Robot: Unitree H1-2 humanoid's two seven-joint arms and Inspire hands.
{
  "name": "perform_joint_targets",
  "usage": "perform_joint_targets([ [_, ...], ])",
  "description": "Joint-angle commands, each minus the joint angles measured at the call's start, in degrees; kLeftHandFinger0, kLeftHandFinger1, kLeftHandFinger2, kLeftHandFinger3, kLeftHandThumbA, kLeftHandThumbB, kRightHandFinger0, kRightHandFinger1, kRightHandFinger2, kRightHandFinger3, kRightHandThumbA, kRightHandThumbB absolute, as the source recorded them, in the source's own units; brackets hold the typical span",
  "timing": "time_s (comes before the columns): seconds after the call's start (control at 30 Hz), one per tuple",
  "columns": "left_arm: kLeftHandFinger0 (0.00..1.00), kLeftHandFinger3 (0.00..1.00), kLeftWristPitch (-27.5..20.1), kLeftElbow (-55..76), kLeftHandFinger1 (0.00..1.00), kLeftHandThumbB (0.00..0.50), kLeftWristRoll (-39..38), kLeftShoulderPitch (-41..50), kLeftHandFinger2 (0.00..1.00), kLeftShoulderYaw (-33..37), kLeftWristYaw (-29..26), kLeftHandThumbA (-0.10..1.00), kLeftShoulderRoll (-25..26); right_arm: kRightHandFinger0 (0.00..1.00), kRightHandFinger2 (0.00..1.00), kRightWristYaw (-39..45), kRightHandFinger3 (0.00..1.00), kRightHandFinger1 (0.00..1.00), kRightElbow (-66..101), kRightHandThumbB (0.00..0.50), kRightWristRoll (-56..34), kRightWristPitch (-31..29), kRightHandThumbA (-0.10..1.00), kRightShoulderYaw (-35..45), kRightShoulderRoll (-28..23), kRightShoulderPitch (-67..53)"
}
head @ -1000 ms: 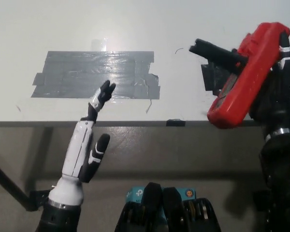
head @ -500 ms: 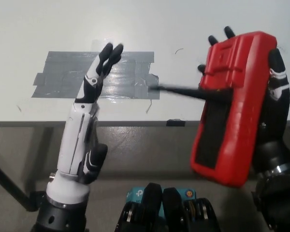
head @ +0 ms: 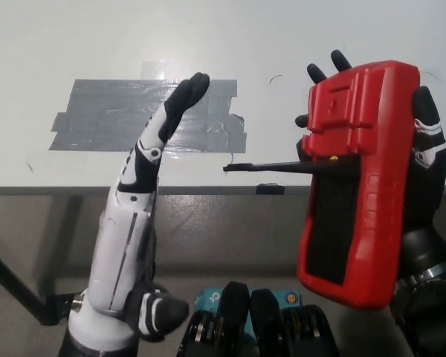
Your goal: The robot first picks the multimeter with right hand and then unfolds the black stand on the back of it using left hand
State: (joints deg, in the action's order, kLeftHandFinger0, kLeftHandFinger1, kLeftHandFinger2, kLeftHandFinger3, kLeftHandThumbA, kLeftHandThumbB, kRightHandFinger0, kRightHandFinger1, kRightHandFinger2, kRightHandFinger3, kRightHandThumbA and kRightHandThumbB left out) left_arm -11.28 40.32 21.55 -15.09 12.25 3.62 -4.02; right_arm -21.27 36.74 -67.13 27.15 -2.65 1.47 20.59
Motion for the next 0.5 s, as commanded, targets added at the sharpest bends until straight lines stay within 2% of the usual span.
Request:
perform_joint_targets([
  [0.0,1.0,1.0,-3.3,1.3,1.0,0.227,2.6,-0.3,1.0,1.0,-0.2,1.0,-1.3,0.0,0.88,0.2,0.92,0.36,2.3,0.062,-2.5,-1.1,-0.1,0.5,0.1,1.5],
  [0.13,1.0,1.0,-4.9,-0.1,1.0,0.197,2.6,-0.1,1.0,1.5,-0.6,1.0,-1.5,0.0,0.9,-0.1,0.93,0.38,2.1,0.064,-2.7,-1.2,-0.1,0.8,0.3,2.1],
  [0.2,1.0,1.0,-3.6,-0.4,1.0,0.236,3.7,0.0,1.0,1.5,-0.2,1.0,-1.8,0.0,0.91,-0.4,0.92,0.39,2.1,0.073,-2.5,-1.3,-0.1,0.9,0.4,2.8],
  [0.3,1.0,1.0,-4.1,-1.2,1.0,0.256,4.1,0.7,1.0,1.8,-0.5,1.0,-2.1,0.0,0.91,-1.0,0.92,0.39,3.0,0.072,-2.8,-1.2,-0.1,0.7,0.5,2.4],
  [0.47,1.0,1.0,-5.3,-2.7,1.0,0.258,3.3,-0.1,1.0,2.3,-0.1,1.0,-1.7,0.0,0.91,-2.0,0.92,0.41,4.1,0.078,-3.2,-1.3,-0.1,0.7,0.2,2.6],
])
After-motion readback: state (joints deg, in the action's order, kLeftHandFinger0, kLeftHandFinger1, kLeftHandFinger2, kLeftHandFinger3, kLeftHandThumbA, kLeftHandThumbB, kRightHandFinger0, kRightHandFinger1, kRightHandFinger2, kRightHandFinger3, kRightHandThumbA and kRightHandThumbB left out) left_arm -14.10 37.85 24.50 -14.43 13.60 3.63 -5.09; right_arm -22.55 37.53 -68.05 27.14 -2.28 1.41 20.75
